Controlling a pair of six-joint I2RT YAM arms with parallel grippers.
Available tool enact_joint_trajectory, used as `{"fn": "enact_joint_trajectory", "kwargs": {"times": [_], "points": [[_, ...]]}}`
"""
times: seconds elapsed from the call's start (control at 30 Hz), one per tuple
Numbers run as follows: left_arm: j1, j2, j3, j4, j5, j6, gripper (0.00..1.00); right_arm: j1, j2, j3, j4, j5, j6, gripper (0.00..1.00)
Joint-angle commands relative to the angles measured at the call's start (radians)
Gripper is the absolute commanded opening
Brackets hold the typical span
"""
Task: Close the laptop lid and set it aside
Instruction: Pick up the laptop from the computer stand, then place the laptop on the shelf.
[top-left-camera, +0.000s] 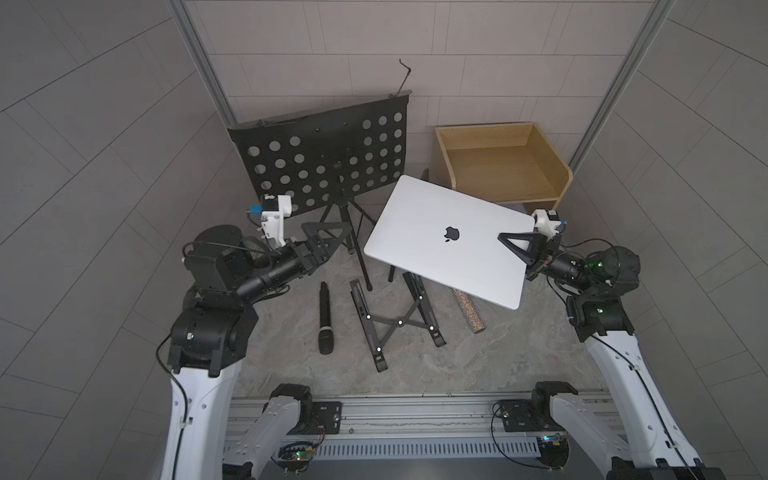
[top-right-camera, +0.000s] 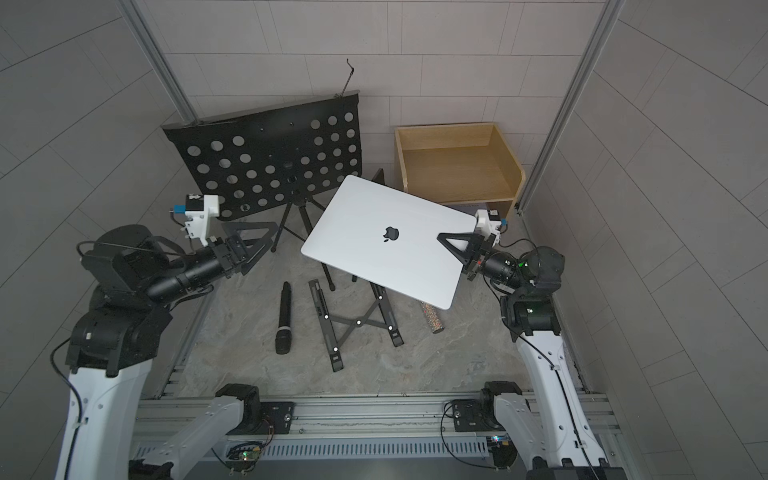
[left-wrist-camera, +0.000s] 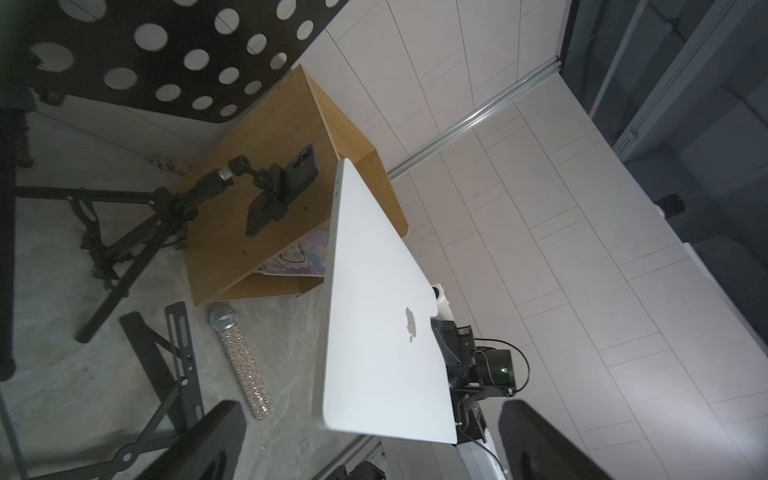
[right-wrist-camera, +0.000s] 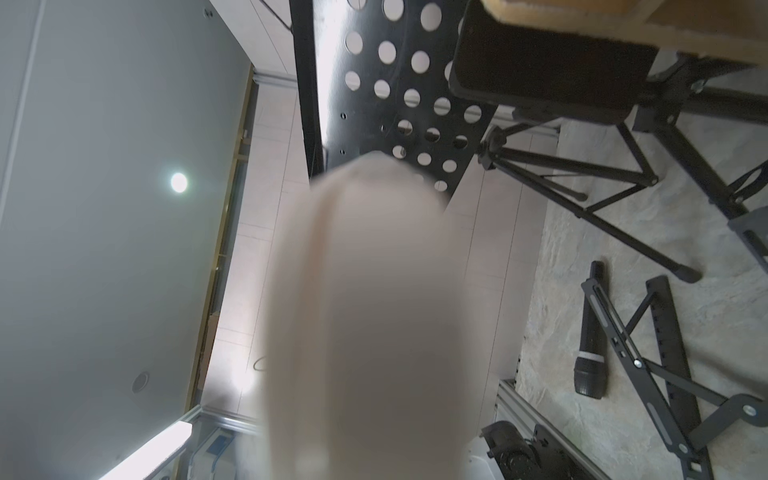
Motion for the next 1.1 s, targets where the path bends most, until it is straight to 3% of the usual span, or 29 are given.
{"fn": "enact_joint_trajectory", "kwargs": {"times": [0.0, 0.13, 0.43, 1.07], "points": [[0.005, -0.033, -0.049, -0.088, -0.110, 0.048, 1.00, -0.040, -0.028, 0.080, 0.095, 0.140, -0.007, 0.00], [0.005, -0.076, -0.119, -0.036, -0.096, -0.015, 1.00, -0.074, -0.045, 0.110, 0.007, 0.253, -0.026, 0.00], [0.004, -0.078, -0.153, 0.013, -0.043, -0.029, 1.00, -0.081, -0.070, 0.176, -0.192, 0.496, -0.121, 0.00], [-0.034, -0.059, -0.175, 0.074, -0.009, -0.055, 1.00, -0.067, 0.042, 0.235, -0.155, 0.774, -0.138, 0.00]]}}
